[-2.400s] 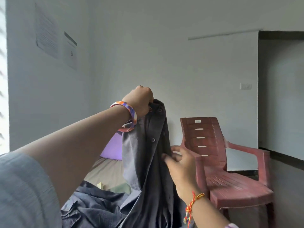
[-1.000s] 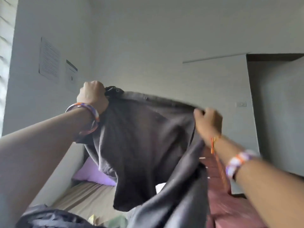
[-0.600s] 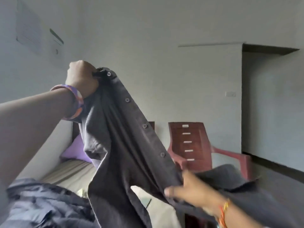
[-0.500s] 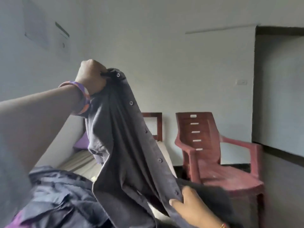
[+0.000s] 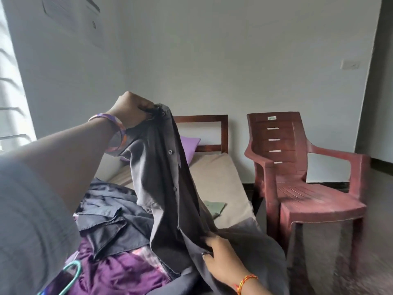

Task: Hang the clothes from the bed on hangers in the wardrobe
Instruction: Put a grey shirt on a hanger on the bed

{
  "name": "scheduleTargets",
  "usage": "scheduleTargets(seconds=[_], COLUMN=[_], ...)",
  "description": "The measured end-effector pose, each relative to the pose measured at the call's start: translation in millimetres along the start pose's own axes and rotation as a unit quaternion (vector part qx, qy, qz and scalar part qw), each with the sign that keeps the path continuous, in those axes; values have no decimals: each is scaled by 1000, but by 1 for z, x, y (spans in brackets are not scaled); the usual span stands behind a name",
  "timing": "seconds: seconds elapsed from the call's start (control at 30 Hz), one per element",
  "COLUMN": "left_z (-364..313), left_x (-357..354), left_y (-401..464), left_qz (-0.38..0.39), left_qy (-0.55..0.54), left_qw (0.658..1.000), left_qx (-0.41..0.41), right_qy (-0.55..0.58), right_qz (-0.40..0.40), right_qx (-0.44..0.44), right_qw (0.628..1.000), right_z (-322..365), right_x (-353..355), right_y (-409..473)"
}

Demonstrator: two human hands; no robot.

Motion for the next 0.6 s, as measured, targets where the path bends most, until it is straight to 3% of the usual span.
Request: scheduleTargets(seconds=[0.17, 0.27, 0.37, 0.5, 0.6], left_z=[6, 4, 3, -6, -18], left_x=[2, 4, 2, -4, -6], left_y=[3, 4, 6, 5, 5], left_qz=[5, 21, 33, 44, 52], left_qy=[-20, -28, -11, 1, 25], left_qw=[1000, 999, 999, 997, 995], left_qx=[-16, -33, -41, -63, -87], right_qy=[152, 165, 32, -176, -165], right_qz=[40, 2, -136, -131, -96], right_qx=[-107, -105, -61, -11, 19], right_qw=[982, 981, 988, 976, 981], right_z=[-22, -28, -13, 18, 28], right_x=[-7, -3, 24, 24, 16], right_y=[1, 8, 13, 24, 30])
Point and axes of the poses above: each hand's wrist, its own y-axis towards the middle knuckle, its own x-axis out of the back of the hand, z = x × y, the point moved 8 cm from there along y, towards the middle knuckle, and after that the axes turned 1 degree about z, right-handed, at the moved point
